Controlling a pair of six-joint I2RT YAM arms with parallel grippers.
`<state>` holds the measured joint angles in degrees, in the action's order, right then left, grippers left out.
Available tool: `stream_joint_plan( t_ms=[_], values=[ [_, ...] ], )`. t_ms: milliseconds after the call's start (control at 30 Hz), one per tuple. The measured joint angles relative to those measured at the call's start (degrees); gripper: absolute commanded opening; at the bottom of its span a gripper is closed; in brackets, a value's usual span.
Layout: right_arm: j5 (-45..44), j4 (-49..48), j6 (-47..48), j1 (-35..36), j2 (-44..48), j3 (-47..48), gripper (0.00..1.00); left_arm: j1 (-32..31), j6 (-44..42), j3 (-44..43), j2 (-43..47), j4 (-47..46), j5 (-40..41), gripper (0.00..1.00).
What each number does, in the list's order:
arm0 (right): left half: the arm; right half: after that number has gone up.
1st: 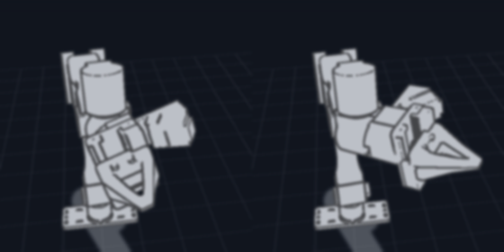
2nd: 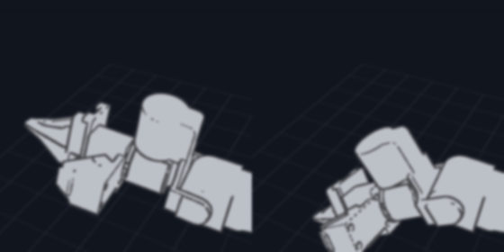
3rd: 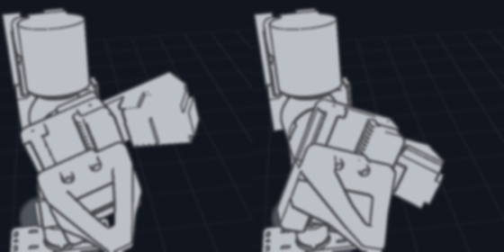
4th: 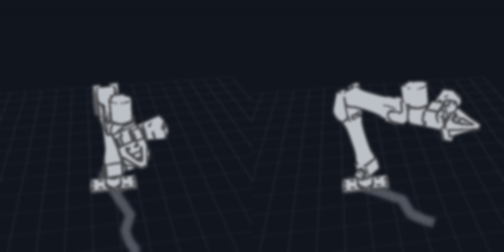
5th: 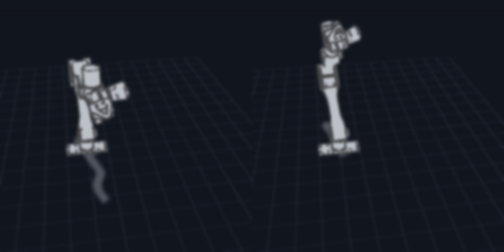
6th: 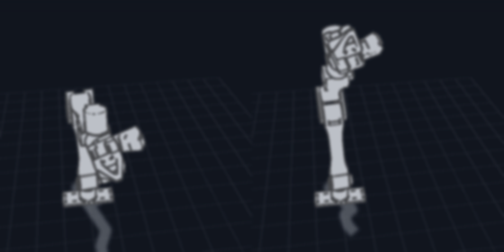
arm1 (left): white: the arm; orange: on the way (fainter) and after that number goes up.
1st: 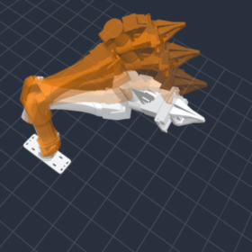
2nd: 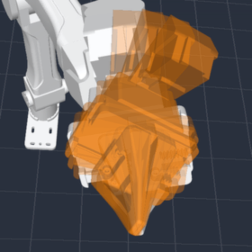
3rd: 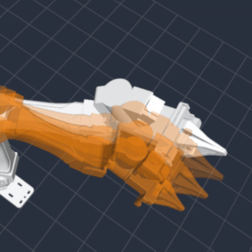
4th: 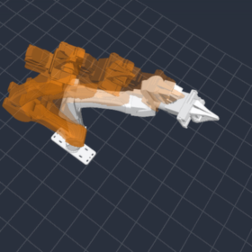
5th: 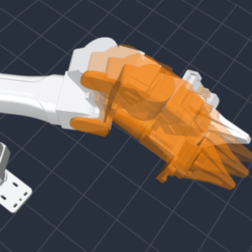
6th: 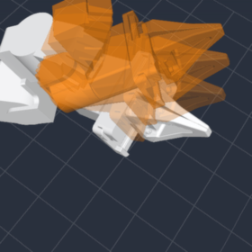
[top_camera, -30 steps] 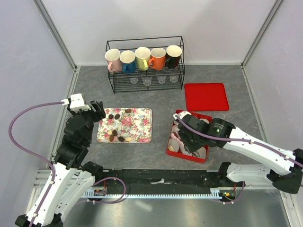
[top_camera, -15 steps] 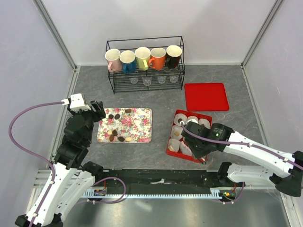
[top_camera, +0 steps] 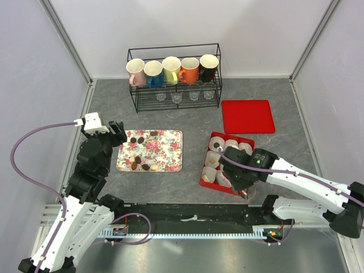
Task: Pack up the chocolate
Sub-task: Place the fake chocolate in the packing box.
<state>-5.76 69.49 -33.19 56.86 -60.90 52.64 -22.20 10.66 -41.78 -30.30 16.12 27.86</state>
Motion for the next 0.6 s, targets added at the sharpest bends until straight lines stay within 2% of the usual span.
stream_joint_plan(
  t_ms=[600],
  values=[
    [1.75, -1.62, 0.04, -0.37, 0.07, -0.76, 0.14, 0.00, -0.02, 0.00, -0.24, 0.00, 0.00, 0.72]
  ],
)
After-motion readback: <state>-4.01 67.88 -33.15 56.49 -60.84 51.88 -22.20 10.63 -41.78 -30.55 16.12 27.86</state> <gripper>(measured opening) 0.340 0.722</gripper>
